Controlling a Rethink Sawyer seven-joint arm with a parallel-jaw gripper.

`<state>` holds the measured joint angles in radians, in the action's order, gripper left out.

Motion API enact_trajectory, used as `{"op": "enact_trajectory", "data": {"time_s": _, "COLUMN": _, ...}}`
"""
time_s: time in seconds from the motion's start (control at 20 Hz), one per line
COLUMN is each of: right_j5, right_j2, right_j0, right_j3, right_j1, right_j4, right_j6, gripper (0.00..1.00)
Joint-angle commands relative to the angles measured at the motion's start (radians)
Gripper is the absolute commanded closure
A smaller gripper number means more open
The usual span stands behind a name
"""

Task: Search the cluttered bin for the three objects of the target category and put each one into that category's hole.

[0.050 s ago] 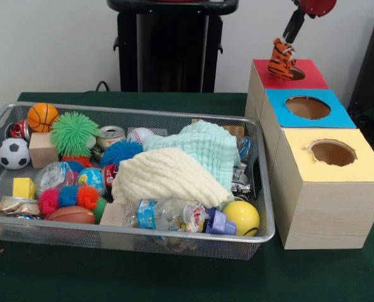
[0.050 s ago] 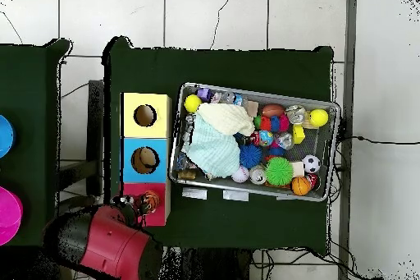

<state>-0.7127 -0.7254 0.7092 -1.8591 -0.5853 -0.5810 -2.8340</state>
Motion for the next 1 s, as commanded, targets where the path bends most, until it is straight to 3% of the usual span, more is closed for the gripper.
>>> {"op": "enact_trajectory", "data": {"time_s": 0.05, "right_j5": 0.008, "right_j2": 0.117, "right_j0": -0.010, "right_j3": -0.052, "right_j1": 0.020, "right_j4": -0.053, "right_j6": -0.254, "gripper": 1.00}}
{"op": "enact_trajectory", "data": {"time_s": 1.0, "right_j5": 0.011, "right_j2": 0.114, "right_j0": 0.022, "right_j3": -0.077, "right_j1": 0.022, "right_j4": -0.085, "right_j6": -0.270, "gripper": 1.00}}
